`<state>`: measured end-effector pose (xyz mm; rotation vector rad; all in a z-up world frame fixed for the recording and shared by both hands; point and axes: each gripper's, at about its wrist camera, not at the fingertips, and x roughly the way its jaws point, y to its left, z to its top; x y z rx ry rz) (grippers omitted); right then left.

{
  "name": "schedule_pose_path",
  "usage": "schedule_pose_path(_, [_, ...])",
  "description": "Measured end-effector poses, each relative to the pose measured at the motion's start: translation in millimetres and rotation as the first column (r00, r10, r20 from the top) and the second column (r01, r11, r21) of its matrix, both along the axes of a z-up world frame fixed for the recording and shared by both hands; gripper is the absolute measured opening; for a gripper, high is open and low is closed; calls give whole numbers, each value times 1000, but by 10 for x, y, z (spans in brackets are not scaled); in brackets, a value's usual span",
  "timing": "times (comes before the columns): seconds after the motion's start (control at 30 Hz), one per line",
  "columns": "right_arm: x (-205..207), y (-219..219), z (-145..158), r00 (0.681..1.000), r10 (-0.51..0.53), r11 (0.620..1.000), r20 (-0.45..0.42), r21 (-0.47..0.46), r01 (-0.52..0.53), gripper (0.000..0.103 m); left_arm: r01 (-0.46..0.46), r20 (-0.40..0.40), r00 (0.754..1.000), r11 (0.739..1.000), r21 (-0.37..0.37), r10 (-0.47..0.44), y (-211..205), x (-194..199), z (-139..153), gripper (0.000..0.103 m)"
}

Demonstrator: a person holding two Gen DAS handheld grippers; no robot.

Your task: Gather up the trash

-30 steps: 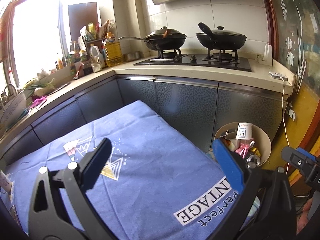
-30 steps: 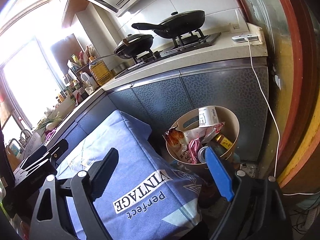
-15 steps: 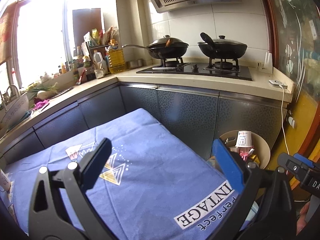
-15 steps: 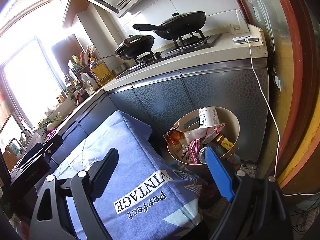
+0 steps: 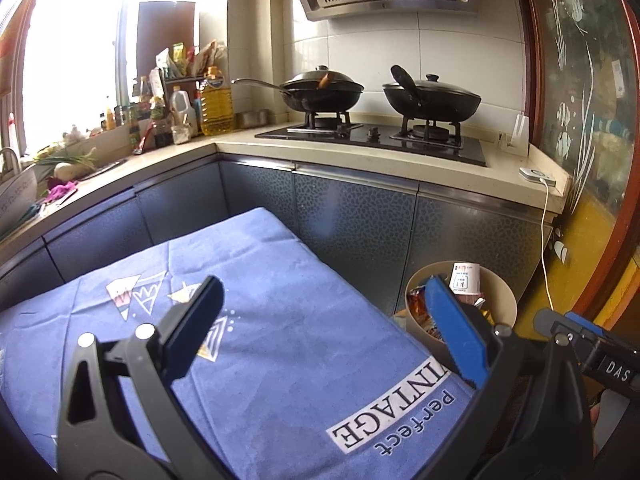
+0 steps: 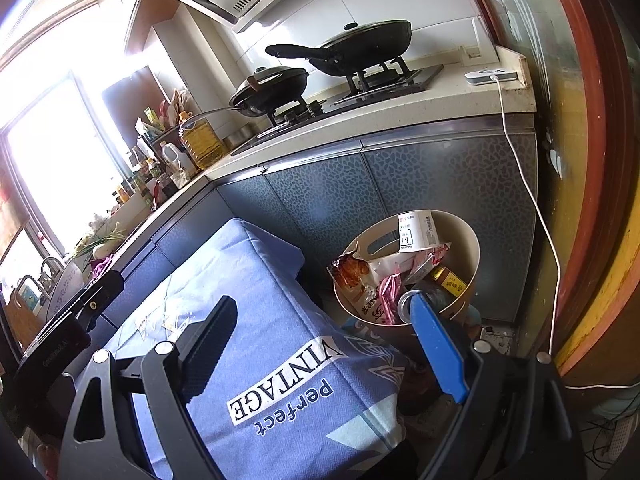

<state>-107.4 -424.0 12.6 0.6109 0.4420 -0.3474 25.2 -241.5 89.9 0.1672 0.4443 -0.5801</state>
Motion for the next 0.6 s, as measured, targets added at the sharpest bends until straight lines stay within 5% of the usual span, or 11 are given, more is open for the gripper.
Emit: schedule_pose_path(0.6, [1,21,-8,1000,6,1000,-5,3,-6,86,-44,21,999,997,56,43,-22,-14,-15,97])
